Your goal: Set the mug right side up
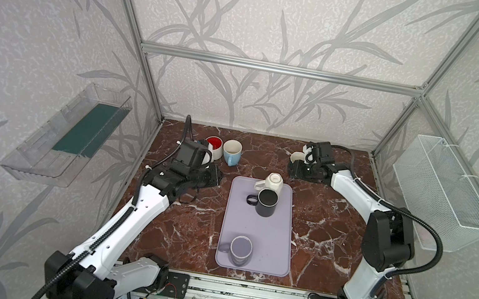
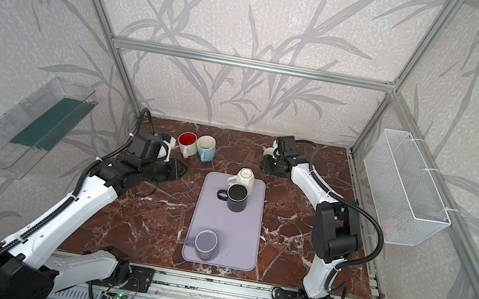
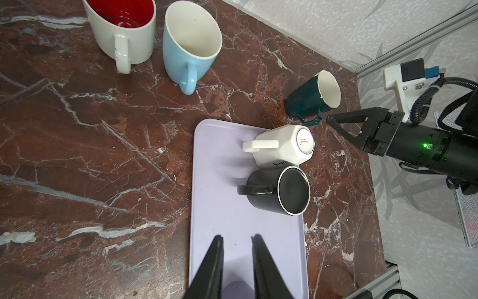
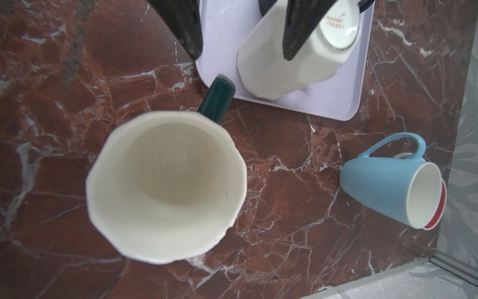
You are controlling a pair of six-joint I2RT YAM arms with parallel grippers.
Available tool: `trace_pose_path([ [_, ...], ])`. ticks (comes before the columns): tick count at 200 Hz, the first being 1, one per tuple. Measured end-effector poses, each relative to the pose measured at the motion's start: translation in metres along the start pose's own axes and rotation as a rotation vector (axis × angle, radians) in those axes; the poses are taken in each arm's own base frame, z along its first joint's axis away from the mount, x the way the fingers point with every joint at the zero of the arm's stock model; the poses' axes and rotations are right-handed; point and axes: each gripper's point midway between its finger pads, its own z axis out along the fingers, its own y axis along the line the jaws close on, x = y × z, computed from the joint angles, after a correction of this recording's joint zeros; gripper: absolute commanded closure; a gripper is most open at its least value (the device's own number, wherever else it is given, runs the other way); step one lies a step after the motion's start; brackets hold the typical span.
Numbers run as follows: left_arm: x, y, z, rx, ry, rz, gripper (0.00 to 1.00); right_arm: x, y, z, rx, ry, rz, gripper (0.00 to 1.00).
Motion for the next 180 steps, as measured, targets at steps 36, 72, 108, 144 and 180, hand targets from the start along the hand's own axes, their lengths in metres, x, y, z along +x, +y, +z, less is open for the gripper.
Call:
trace_pose_path([
  [36, 0.002, 0.0, -0.004, 0.0, 0.002, 0.007, 0.76, 0.003, -0.007, 0.012, 0.092, 0.018, 0.003, 0.49],
  [72, 0.003, -0.001, -0.009, 0.004, -0.004, 0.012, 0.76, 0.007, -0.01, 0.022, 0.154, 0.034, -0.013, 0.5],
  [108, 0.003, -0.001, -0.012, 0.005, -0.007, 0.016, 0.76, 0.01, -0.01, 0.031, 0.194, 0.044, -0.017, 0.52],
  [144, 0.004, 0.0, -0.012, 0.003, -0.003, 0.016, 0.76, 0.001, -0.01, 0.036, 0.235, 0.035, -0.012, 0.55],
  [180, 0.005, 0.0, -0.012, 0.003, -0.003, 0.016, 0.76, 0.001, -0.017, 0.036, 0.28, 0.042, 0.0, 0.56],
])
